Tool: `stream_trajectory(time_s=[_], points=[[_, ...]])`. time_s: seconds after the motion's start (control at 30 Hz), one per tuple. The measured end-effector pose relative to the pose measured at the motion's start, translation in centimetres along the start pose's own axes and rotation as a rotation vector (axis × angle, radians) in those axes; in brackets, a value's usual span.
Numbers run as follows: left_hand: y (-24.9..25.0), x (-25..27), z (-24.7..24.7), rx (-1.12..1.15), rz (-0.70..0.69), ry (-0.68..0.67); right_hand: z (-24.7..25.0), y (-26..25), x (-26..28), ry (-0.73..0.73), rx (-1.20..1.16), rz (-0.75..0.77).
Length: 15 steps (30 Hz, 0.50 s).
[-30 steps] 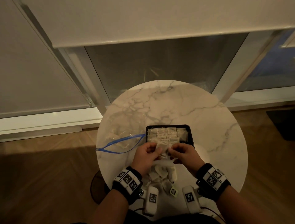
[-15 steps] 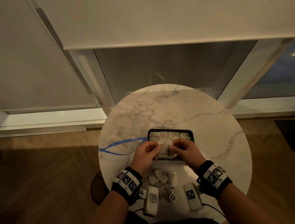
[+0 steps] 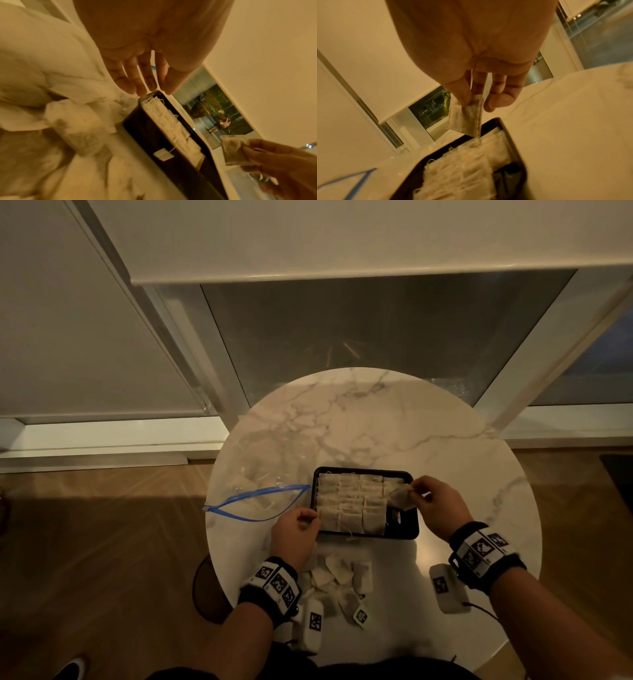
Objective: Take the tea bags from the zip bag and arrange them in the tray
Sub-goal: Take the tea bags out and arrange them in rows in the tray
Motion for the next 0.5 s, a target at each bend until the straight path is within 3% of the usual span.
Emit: stream_trajectory(time_s=[0.17, 0.5], points=[[-1.0, 0.1, -1.1, -0.202, -0.077, -0.086, -0.8, 1.5, -2.4, -0.115, 0.224, -0.007], [-2.7, -0.2, -2.1, -0.245, -0.072, -0.075, -3.4, -0.1, -4.1, -0.24, 0.59, 0.056]])
Point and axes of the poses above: each hand's wrist, its own x-axis away from the middle knuckle, its own z-axis out of the back of the hand, y = z × x, the point moved 6 cm from there along -x, towards the middle knuckle, and after that the axes turned 10 degrees about -z, right-handed, at the moved point
